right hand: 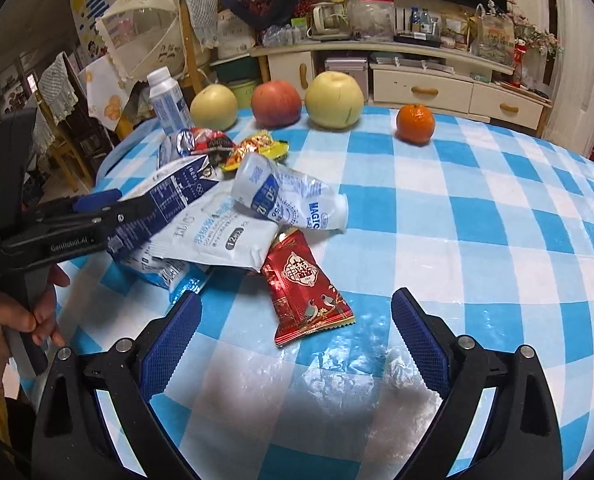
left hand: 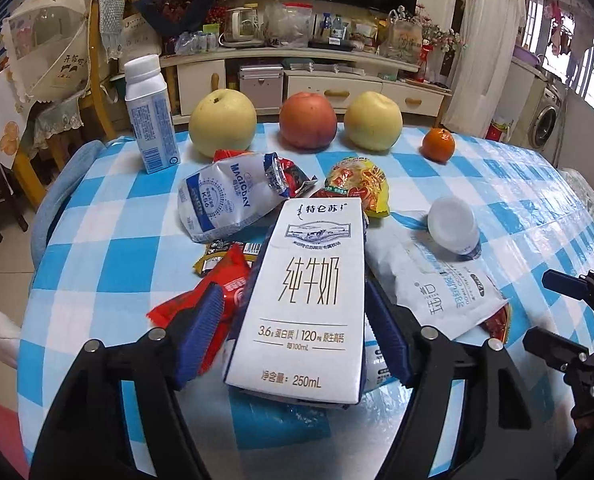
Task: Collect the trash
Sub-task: 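Grasp the second milk carton with the left tool while the right tool grasps the red snack bag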
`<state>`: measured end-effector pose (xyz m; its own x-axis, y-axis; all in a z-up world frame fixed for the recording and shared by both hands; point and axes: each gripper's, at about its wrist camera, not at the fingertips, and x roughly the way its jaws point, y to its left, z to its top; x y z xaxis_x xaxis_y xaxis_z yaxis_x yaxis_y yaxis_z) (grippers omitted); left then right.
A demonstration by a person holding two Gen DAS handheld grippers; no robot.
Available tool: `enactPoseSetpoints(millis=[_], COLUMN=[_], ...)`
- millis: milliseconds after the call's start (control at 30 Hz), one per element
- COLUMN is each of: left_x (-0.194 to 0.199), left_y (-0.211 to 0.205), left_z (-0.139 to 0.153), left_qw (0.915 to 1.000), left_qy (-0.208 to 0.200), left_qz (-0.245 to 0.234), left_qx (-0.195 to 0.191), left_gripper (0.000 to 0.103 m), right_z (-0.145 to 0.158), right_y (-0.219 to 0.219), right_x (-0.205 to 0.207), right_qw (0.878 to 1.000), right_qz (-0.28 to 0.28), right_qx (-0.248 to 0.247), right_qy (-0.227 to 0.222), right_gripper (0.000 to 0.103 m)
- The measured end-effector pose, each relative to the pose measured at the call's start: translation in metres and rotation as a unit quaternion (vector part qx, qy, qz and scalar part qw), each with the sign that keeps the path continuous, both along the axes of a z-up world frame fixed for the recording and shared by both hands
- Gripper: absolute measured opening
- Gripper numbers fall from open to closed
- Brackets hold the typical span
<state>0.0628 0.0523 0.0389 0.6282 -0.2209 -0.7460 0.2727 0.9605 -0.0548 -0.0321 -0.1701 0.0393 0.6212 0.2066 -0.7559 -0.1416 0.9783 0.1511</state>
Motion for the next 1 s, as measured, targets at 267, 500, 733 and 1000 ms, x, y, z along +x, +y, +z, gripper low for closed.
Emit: enactPoseSetpoints(millis=[267, 500, 733, 1000], left_x=[0.006, 0.009, 0.01, 0.005], left_y=[-0.004, -0.006, -0.004, 0.003], left_z=[-0.008, -0.01, -0.011, -0.011], left_qw=[0.9999, 0.9999, 0.9999, 0.9999], left_qy=[0.013, 0.012, 0.01, 0.008], left_qz=[0.0, 0.0, 0.0, 0.006], left_qx=[0.001, -0.003, -0.008, -0.012], left_gripper=[0.069, 0.069, 0.067, 0.065], right_z=[-0.014, -0.022, -0.028, -0.032], right_y=[0.002, 0.002, 0.013, 0.013], right_x=[0.016, 0.026, 0.033, 0.037], right_qw=[1.0, 0.999, 0.999, 0.999], right_qz=[0.003, 0.0, 0.007, 0.001], right_qx=[-0.002, -0.013, -0.038, -0.047], right_qy=[0.028, 0.034, 0.031, 0.026], right_gripper=[0.082, 0.082, 0.076, 0.056])
